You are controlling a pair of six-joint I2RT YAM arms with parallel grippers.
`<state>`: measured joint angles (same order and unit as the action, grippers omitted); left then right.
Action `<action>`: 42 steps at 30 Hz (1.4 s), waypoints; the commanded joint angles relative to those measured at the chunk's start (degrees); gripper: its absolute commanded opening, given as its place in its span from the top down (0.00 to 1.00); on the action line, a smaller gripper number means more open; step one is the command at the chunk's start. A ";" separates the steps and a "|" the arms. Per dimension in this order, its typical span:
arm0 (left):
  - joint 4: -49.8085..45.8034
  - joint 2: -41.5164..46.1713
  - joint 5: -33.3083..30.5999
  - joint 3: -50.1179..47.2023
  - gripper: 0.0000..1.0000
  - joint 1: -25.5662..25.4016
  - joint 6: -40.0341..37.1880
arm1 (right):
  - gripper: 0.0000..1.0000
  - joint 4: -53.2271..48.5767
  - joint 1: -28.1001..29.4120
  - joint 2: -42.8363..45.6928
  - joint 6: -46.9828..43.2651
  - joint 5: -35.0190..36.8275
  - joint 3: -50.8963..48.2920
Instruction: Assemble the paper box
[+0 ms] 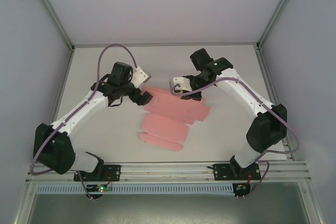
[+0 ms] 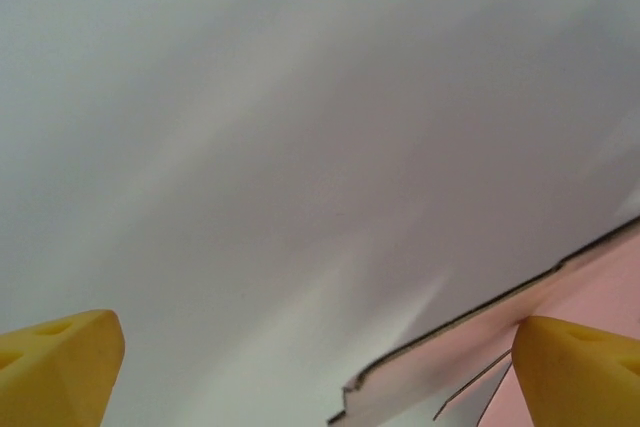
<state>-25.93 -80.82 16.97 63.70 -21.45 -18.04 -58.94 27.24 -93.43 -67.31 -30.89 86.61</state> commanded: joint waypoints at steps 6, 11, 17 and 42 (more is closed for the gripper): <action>2.14 -4.50 14.24 3.94 0.10 1.50 2.65 | 1.00 -4.61 1.30 2.68 -4.94 -5.77 -1.00; -0.73 2.80 11.71 1.16 0.07 1.43 0.64 | 1.00 -1.47 1.18 2.97 -0.54 -0.88 -1.88; 1.51 13.27 13.44 -1.61 0.00 1.30 1.33 | 1.00 0.03 1.10 1.49 2.69 1.54 -0.96; -8.24 1.34 10.96 8.27 0.64 -7.64 -5.77 | 1.00 4.18 0.62 -1.63 11.00 2.39 2.73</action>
<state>-32.60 -78.13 31.77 71.90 -28.10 -23.81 -55.81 28.23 -95.31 -57.69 -27.00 87.37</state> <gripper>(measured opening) 0.358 0.048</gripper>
